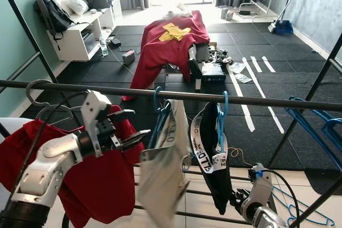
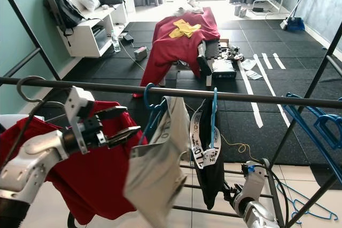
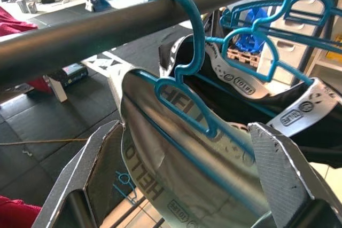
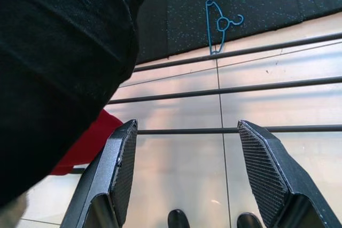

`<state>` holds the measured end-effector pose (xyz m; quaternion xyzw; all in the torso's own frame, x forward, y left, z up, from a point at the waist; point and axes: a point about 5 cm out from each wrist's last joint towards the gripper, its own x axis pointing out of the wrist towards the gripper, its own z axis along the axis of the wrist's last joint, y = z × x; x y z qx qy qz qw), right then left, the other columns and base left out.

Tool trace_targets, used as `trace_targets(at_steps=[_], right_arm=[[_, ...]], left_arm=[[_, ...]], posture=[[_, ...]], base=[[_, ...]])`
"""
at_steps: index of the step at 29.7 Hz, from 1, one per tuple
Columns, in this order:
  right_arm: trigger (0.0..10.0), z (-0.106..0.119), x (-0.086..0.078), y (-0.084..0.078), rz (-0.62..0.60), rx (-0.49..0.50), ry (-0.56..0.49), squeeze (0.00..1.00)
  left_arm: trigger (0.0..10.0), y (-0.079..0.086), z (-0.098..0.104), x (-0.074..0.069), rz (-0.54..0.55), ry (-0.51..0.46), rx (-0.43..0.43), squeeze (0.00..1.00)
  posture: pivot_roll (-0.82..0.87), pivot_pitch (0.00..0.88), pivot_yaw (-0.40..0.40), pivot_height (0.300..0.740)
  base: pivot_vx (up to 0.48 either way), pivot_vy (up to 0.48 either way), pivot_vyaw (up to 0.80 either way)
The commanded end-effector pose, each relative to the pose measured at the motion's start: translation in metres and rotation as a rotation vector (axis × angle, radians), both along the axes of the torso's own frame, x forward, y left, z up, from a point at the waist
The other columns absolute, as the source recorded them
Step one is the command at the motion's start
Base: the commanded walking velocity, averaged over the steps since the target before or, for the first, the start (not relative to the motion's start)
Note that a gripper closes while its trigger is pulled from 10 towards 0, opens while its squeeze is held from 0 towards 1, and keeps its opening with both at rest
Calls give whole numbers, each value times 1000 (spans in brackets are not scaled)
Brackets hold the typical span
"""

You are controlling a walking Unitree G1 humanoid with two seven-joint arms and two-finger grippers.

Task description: Hang hanger

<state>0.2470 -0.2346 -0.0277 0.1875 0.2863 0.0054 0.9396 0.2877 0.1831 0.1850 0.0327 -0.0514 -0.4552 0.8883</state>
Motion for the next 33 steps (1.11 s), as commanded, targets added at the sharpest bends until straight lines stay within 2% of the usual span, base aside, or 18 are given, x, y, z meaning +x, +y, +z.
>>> trace_targets(at_steps=[1, 7, 8, 11, 12, 20, 26, 27, 28, 29, 33], right_arm=[[10000, -1, 0, 3, -2, 15, 4, 0], [10000, 0, 1, 3, -1, 15, 1, 0], [10000, 0, 1, 3, -1, 14, 0, 0], [10000, 0, 1, 3, -1, 14, 0, 0], [10000, 0, 1, 3, 2, 13, -1, 0], [10000, 1, 2, 3, 6, 12, -2, 0], [10000, 1, 2, 3, 2, 12, -3, 0], [10000, 1, 2, 3, 2, 12, -3, 0], [10000, 1, 2, 3, 2, 12, -3, 0], [10000, 1, 2, 3, 1, 12, -3, 0], [10000, 1, 2, 3, 2, 12, -3, 0]], left_arm=[[10000, 7, 3, -3, 8, -4, 2, 0], [10000, -1, 2, -7, -20, 12, -17, 0], [10000, -14, -1, -10, -51, 47, -48, 0], [10000, -22, -2, -13, -76, 72, -71, 0], [10000, -33, -4, -16, -100, 99, -86, 0], [10000, -51, -3, -24, -179, 148, -131, 0], [10000, -63, 3, -20, -144, 171, -205, 0], [10000, -67, 5, -19, -117, 185, -243, 0], [10000, -67, 5, -19, -117, 185, -243, 0], [10000, -72, 10, -17, -76, 220, -322, 0], [10000, -75, 12, -17, -62, 250, -371, 0]], posture=[[-77, 0, 57, 740], [-79, 0, 56, 740], [-80, 0, 53, 740], [-80, 0, 53, 740], [-77, 0, 53, 740], [-75, 0, 54, 740], [-78, 0, 56, 740], [-78, 0, 56, 740], [-78, 0, 56, 740], [-75, 0, 55, 740], [-75, 0, 55, 740]], base=[[0, 0, 0], [0, 0, 0], [0, 0, 0], [0, 0, 0], [0, 0, 0], [0, 0, 0], [0, 0, 0], [0, 0, 0], [0, 0, 0], [0, 0, 0], [0, 0, 0]])
